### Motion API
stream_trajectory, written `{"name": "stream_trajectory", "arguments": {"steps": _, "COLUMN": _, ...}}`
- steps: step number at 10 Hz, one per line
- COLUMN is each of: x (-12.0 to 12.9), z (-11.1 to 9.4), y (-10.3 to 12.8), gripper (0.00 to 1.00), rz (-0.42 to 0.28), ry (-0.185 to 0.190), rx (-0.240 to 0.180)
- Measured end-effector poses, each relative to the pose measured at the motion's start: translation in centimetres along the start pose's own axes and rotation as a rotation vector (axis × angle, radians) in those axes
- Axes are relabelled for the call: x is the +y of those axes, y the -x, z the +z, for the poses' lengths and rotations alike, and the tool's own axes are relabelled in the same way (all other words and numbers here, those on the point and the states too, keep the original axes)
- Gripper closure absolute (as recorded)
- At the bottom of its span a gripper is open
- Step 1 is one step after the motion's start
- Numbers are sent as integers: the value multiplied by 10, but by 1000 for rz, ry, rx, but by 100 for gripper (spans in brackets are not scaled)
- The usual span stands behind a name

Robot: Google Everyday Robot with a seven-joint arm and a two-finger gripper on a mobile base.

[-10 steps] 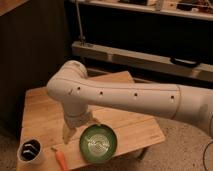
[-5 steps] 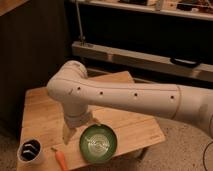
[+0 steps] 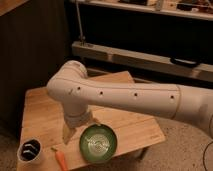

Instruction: Drag the pepper across the table

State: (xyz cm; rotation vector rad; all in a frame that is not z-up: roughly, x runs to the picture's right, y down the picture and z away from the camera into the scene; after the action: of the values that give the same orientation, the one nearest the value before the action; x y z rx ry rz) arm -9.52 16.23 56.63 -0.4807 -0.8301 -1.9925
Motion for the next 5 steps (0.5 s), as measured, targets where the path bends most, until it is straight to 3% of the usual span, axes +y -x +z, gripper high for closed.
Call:
{"name": "stream_trajectory", "arguments": {"steps": 2, "x": -13, "z": 3, "y": -13, "gripper": 20, "rz": -27, "ry": -17, "rx": 87}}
{"name": "stream_trajectory", "arguments": {"steps": 5, "x": -35, "z": 26, "y": -29, "gripper": 20, "rz": -92, "ry": -56, "rx": 138}}
